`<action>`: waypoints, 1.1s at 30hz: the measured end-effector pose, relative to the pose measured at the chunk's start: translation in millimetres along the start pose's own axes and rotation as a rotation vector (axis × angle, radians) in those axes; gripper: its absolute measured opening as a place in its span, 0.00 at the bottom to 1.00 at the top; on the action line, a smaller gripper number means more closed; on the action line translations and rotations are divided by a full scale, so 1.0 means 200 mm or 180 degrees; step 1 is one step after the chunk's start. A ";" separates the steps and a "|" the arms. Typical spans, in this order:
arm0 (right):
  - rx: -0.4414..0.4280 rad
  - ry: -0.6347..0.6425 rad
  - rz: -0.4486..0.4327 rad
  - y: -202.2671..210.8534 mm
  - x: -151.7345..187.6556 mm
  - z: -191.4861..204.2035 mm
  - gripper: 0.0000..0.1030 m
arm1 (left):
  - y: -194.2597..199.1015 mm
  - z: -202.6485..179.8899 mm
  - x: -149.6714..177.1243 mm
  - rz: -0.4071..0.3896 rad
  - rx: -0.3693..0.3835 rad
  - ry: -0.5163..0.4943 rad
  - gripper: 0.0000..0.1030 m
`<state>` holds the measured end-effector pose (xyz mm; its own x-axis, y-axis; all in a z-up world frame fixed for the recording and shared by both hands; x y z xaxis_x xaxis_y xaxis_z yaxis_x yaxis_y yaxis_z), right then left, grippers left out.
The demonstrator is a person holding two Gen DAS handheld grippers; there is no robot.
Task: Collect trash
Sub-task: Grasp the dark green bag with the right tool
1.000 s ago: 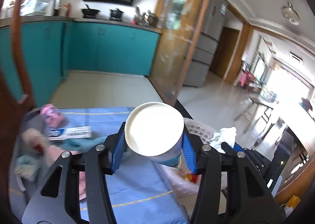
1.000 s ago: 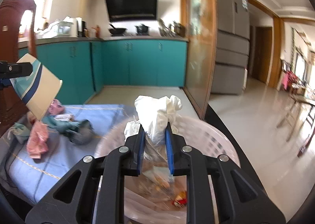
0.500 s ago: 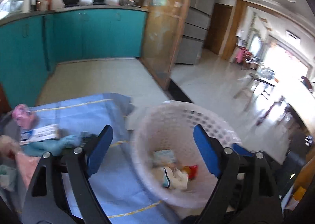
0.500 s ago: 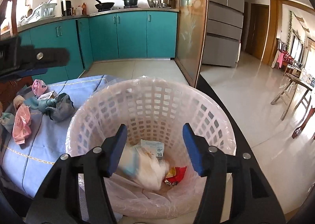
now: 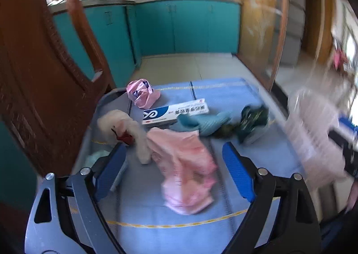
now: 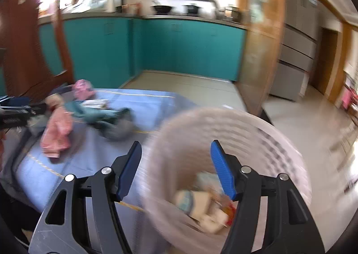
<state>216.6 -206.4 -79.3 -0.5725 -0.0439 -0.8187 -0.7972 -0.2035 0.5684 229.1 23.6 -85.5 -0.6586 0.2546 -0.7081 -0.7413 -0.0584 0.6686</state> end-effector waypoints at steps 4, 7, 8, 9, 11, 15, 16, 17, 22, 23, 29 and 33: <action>-0.0261 0.0307 0.0174 -0.20 -0.15 0.23 0.69 | -0.02 0.03 -0.05 -0.0144 -0.0034 -0.0381 0.85; -0.0243 0.0375 0.0308 -0.38 -0.17 0.36 0.69 | -0.05 0.08 0.00 -0.0242 0.0047 -0.0207 0.85; -0.0229 0.0309 0.0378 -0.43 -0.16 0.37 0.69 | -0.07 0.10 0.03 -0.0201 0.0160 -0.0093 0.85; -0.0207 0.0256 0.0457 -0.48 -0.14 0.38 0.69 | -0.10 0.12 0.05 -0.0132 0.0241 -0.0021 0.85; -0.0142 0.0249 0.0657 -0.58 -0.10 0.40 0.69 | -0.15 0.14 0.07 -0.0060 0.0341 0.0021 0.85; -0.0019 0.0329 0.0761 -0.68 -0.07 0.44 0.63 | -0.22 0.19 0.10 -0.0035 0.0433 0.0198 0.85; -0.0003 0.0353 0.0743 -0.68 -0.06 0.44 0.61 | -0.23 0.20 0.11 0.0003 0.0522 0.0250 0.85; -0.0004 0.0384 0.0718 -0.66 -0.05 0.45 0.60 | -0.23 0.20 0.11 -0.0001 0.0612 0.0297 0.85; -0.0236 0.0289 0.0740 -0.52 -0.02 0.40 0.50 | -0.26 0.18 0.15 0.0088 0.0706 0.0269 0.85; -0.0312 0.0274 0.0745 -0.49 -0.02 0.39 0.49 | -0.26 0.18 0.16 0.0094 0.0704 0.0256 0.85; -0.0850 0.0367 0.0767 -0.31 0.01 0.38 0.58 | -0.26 0.13 0.18 0.0116 0.0711 0.0219 0.85; -0.0521 0.0554 0.0654 -0.30 0.02 0.40 0.63 | -0.27 0.08 0.17 0.0114 0.0623 0.0078 0.85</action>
<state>246.6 -116.4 -110.9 -0.6658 -0.2641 -0.6979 -0.6189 -0.3271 0.7142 248.6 49.9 -141.4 -0.6889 0.2322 -0.6867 -0.6797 0.1224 0.7232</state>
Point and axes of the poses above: each gripper's, at about its wrist camera, not at the fingertips, and y roughly against the way its jaws point, z to its left, x to its underside, the point moved 1 cm from there along -y, roughly the way its jaws point, and after that the axes turned 10 degrees about -y, right-handed, at the moved point
